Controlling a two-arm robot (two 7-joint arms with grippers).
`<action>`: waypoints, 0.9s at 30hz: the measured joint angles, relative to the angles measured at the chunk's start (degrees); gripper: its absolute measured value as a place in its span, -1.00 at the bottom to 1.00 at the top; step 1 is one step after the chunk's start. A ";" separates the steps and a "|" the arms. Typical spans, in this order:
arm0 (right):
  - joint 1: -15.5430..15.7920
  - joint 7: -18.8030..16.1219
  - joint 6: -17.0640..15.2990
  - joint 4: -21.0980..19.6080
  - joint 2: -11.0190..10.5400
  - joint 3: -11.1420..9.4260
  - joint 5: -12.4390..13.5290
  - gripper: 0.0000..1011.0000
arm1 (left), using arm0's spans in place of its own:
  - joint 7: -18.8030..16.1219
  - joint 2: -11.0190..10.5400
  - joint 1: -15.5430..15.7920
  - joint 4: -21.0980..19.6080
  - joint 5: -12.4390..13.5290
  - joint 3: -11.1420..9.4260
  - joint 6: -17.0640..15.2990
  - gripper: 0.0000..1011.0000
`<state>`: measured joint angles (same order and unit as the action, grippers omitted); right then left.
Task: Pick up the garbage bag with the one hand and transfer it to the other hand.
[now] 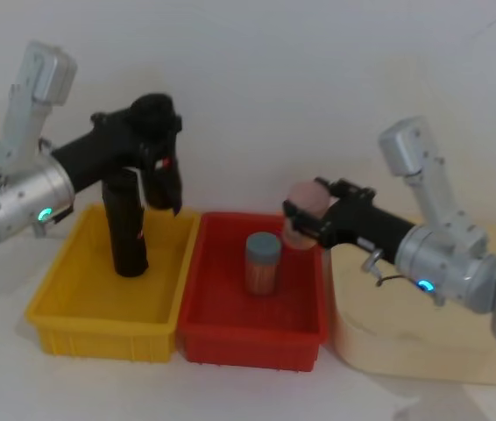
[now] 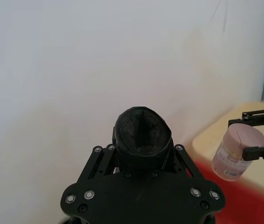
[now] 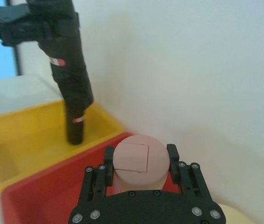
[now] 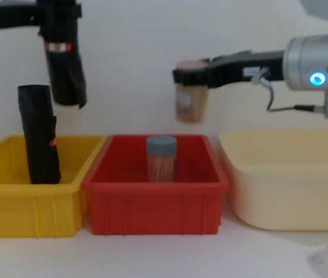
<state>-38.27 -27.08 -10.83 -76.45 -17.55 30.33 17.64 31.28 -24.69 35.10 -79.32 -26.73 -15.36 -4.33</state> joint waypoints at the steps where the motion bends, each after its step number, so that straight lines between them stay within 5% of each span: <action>1: 0.14 0.29 0.05 -0.63 -0.29 -0.46 -0.10 0.29 | 0.85 0.61 1.54 0.98 -0.29 -0.37 0.50 -0.31; 13: 3.94 5.96 -0.14 -8.31 -4.93 -6.45 -1.35 0.29 | 7.30 6.25 11.26 9.87 -2.67 -3.35 4.21 -0.31; 27: 12.09 12.28 -3.17 -14.51 -9.96 -14.83 -1.34 0.29 | 16.57 16.60 22.20 26.85 -6.03 -7.46 9.67 -0.31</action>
<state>-26.17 -14.79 -14.01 -90.96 -27.52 15.50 16.31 47.85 -8.09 57.30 -52.47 -32.77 -22.82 5.34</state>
